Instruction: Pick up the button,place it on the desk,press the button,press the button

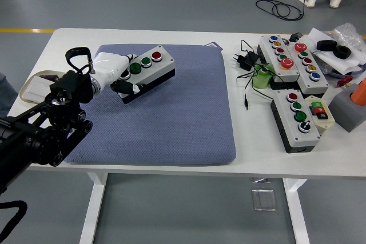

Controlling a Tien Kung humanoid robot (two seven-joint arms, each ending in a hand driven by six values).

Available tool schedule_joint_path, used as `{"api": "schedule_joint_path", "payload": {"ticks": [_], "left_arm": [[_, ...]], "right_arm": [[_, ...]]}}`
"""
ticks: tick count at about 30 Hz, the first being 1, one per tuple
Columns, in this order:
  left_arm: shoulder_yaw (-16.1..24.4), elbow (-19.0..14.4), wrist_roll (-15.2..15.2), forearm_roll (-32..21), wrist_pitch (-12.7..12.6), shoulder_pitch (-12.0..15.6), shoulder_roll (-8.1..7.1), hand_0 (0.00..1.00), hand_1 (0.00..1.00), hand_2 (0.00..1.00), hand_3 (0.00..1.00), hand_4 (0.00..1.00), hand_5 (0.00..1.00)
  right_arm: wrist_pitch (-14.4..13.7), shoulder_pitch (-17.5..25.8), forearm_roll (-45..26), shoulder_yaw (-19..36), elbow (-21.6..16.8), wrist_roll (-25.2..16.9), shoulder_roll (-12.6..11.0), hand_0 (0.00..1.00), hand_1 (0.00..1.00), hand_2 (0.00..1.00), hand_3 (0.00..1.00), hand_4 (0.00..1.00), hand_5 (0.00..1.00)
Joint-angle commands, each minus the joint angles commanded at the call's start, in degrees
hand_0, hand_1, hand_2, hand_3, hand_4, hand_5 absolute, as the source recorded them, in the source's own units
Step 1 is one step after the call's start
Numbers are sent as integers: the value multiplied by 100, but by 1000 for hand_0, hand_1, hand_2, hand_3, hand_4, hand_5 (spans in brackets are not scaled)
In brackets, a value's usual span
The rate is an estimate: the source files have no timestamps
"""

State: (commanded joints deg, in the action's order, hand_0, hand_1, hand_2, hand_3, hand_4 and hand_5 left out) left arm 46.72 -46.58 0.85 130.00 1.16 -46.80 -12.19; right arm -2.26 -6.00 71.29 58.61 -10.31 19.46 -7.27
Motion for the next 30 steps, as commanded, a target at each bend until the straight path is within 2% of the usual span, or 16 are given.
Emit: {"api": "schedule_joint_path", "payload": {"ticks": [4, 6, 9, 12, 14, 20, 23, 30], "left_arm": [[-163, -17, -656, 0, 102, -63, -139, 216, 59, 65, 220, 242, 2], [-185, -20, -832, 0, 111, -71, -159, 222, 61, 61, 207, 244, 2], [-287, -42, -1403, -147, 300, -108, -287, 222, 61, 61, 207, 244, 2], [-273, -67, -1618, -133, 315, -110, -315, 229, 61, 65, 208, 235, 2], [-305, -124, -1871, -101, 229, -143, -368, 229, 61, 65, 208, 235, 2], [-763, -118, -2280, 0, -94, -397, -516, 253, 69, 94, 226, 229, 2], [-879, -65, -2485, -4, -218, -497, -537, 253, 69, 94, 226, 229, 2], [-1236, 121, -2729, -122, -378, -626, -533, 251, 70, 96, 225, 225, 2]], "right_arm": [[-1, 3, -3, 4, 0, 3, 2, 658, 644, 691, 591, 390, 259], [-1, 3, -2, 5, 0, 4, 3, 658, 644, 691, 590, 390, 259], [0, 1, -5, -1, 0, 6, 3, 658, 644, 691, 590, 390, 259], [2, 1, 0, -2, 0, 6, 4, 658, 643, 691, 591, 390, 259], [3, -4, 29, 16, 0, 11, 8, 658, 643, 691, 591, 390, 259], [6, -14, 34, 12, 0, 10, 3, 658, 644, 691, 590, 389, 258], [9, -20, 51, 15, 0, 12, 2, 658, 644, 691, 590, 389, 258], [8, -27, 38, 1, 0, 14, 1, 657, 643, 690, 591, 390, 257]]}}
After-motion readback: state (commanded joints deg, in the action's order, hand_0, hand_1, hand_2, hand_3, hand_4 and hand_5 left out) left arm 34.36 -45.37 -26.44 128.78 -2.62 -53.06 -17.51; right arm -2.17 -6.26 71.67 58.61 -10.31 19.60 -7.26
